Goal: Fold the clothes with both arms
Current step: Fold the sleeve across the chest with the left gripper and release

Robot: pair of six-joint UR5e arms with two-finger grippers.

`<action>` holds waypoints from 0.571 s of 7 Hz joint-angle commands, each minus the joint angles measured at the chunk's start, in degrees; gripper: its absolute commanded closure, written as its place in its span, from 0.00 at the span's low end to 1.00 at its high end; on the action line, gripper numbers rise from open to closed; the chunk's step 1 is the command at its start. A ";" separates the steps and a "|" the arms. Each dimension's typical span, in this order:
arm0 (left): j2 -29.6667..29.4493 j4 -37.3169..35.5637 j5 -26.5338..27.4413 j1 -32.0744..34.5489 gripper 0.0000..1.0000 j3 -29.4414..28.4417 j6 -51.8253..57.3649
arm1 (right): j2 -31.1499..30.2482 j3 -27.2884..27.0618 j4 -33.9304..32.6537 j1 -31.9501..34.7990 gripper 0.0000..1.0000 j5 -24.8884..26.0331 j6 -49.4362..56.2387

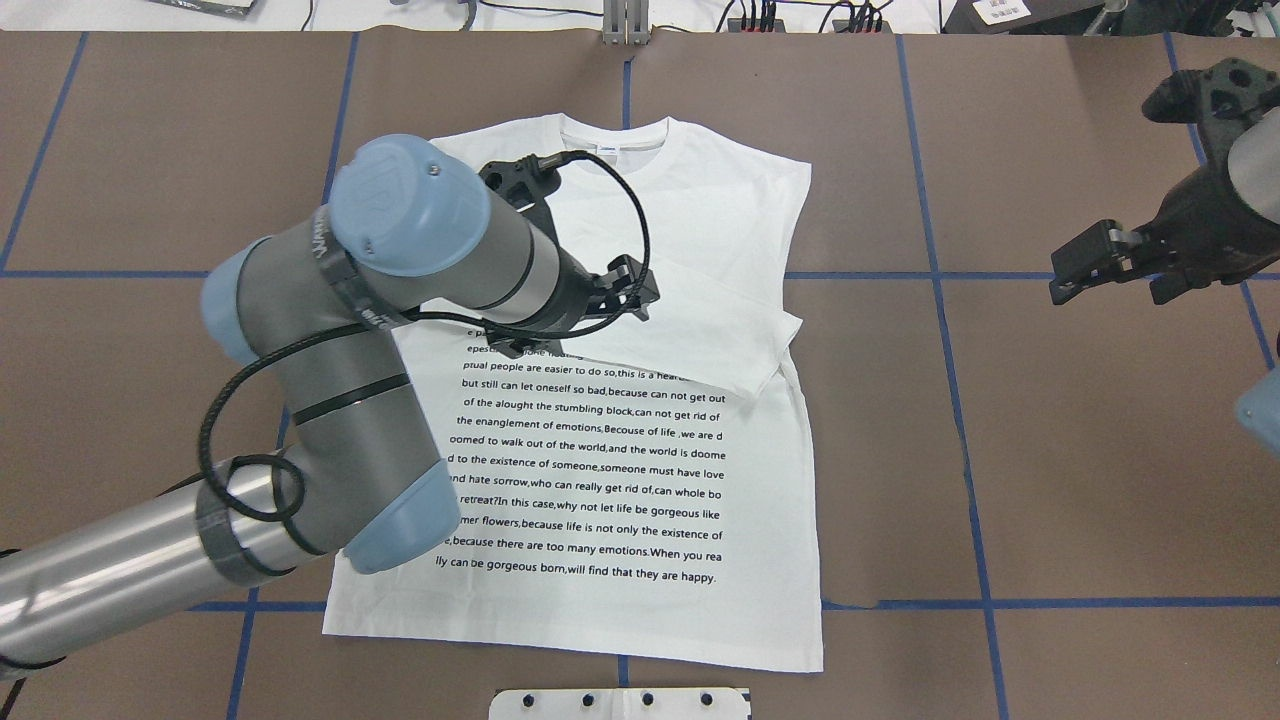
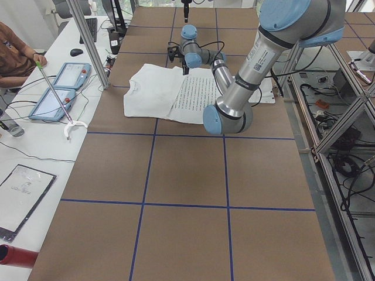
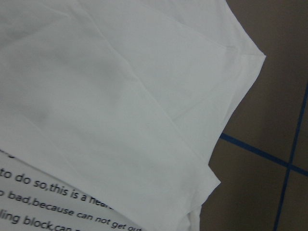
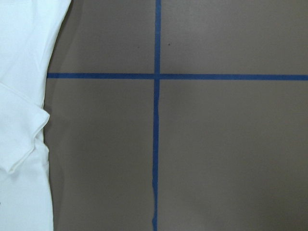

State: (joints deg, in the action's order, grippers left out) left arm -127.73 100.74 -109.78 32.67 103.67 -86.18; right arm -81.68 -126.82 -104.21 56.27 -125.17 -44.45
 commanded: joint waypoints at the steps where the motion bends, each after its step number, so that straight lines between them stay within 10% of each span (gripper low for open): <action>1: 12.98 -5.55 0.09 0.02 0.00 13.79 9.78 | -4.09 -5.09 5.03 -10.26 0.00 4.66 -12.88; 4: 23.56 -5.12 0.35 0.02 0.01 20.34 14.27 | -5.95 -5.98 12.08 -31.50 0.00 19.56 -32.91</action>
State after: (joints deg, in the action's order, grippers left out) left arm -108.35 95.49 -109.53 32.70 121.87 -74.26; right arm -87.39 -132.50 -94.47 34.09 -111.99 -68.38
